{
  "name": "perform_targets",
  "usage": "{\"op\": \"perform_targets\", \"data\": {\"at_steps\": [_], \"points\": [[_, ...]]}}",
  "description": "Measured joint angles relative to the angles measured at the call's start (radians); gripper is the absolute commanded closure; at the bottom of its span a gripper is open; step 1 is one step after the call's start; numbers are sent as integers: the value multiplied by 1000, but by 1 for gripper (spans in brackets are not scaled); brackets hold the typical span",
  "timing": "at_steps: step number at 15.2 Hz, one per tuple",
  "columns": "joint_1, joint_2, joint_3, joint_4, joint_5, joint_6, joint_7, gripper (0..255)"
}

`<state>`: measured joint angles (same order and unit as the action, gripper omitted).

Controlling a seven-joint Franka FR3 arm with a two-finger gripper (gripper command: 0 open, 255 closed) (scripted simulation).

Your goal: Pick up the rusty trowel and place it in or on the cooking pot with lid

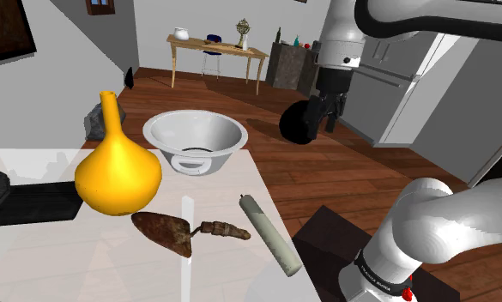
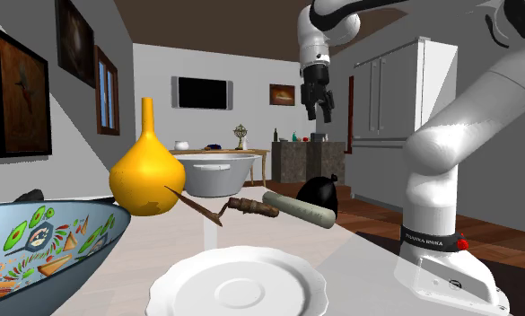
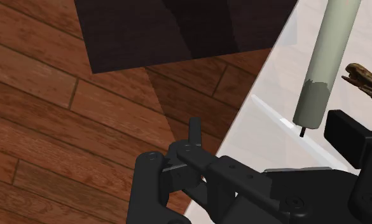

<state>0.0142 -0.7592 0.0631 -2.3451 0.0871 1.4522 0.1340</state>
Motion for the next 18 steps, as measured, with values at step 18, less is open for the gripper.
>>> {"op": "perform_targets", "data": {"at_steps": [18], "points": [[163, 277, 186, -93, 198, 467, -17, 0]]}}
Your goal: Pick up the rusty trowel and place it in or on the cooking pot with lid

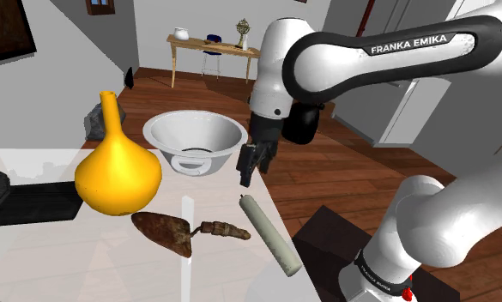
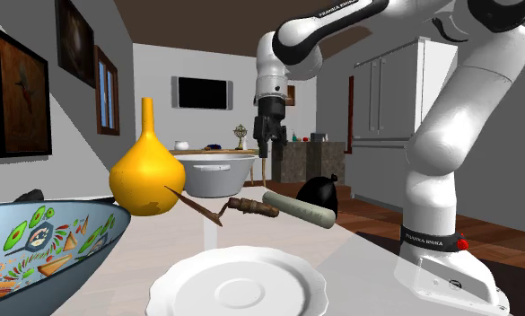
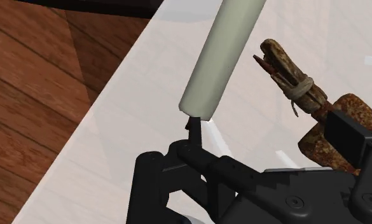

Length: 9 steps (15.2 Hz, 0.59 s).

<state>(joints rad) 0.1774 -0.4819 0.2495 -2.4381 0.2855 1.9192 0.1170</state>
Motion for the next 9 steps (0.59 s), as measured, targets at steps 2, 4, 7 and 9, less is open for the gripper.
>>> {"op": "perform_targets", "data": {"at_steps": [2, 4, 7, 9], "points": [[16, 54, 23, 2, 17, 65, -9, 0], [33, 118, 49, 17, 30, 129, -14, 0], [59, 201, 88, 40, 46, 212, -16, 0], [72, 256, 108, 67, 48, 255, -17, 0]]}}
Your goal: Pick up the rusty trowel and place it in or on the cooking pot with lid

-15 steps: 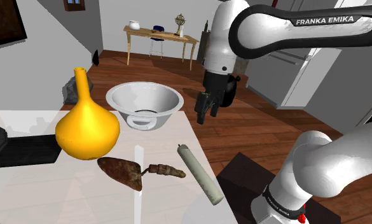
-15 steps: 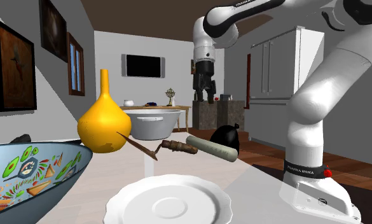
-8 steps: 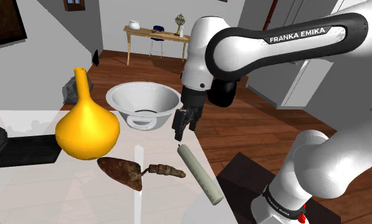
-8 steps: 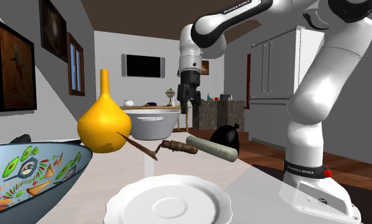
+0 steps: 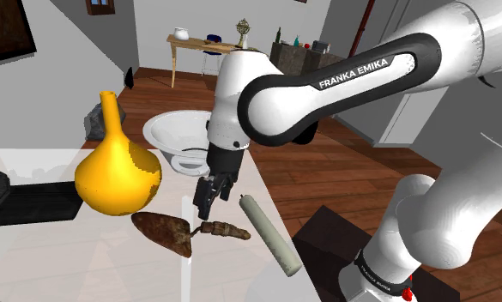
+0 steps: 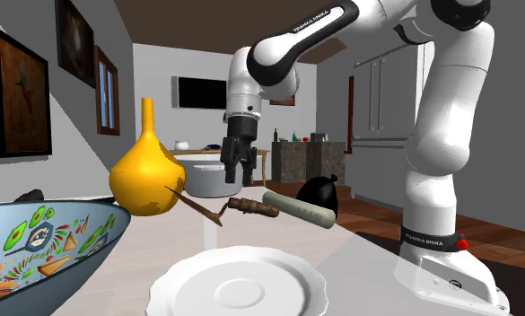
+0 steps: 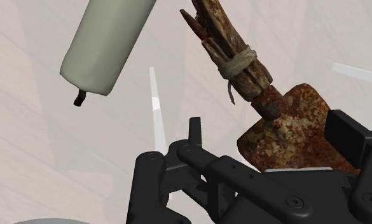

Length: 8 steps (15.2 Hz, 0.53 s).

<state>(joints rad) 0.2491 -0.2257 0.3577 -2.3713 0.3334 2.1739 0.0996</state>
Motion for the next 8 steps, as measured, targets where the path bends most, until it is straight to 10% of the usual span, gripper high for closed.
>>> {"op": "perform_targets", "data": {"at_steps": [8], "points": [[16, 79, 30, -36, 6, 123, 3, 0]]}}
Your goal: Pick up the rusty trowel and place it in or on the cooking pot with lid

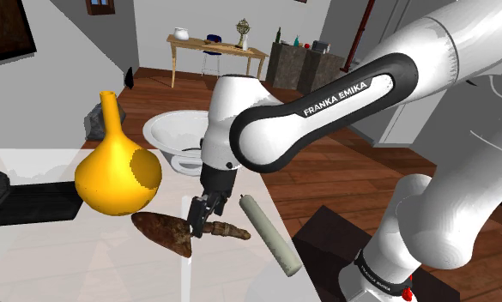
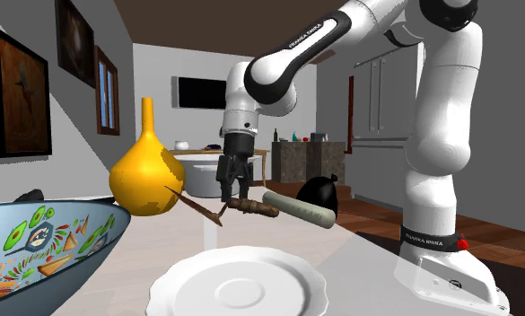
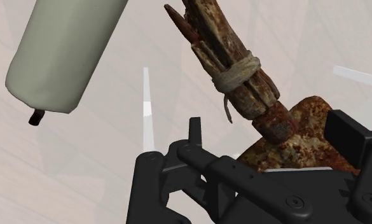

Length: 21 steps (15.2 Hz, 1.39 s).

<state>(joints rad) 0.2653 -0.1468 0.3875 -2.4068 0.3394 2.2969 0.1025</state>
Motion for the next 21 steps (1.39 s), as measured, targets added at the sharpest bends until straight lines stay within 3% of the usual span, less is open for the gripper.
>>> {"op": "perform_targets", "data": {"at_steps": [6, 7, 17, 21], "points": [[1, 9, 2, -2, -1, 12, 1, 0], [1, 9, 2, -2, -1, 12, 1, 255], [1, 9, 2, -2, -1, 12, 1, 255], [-1, -15, -2, 22, -4, -35, 7, 255]]}}
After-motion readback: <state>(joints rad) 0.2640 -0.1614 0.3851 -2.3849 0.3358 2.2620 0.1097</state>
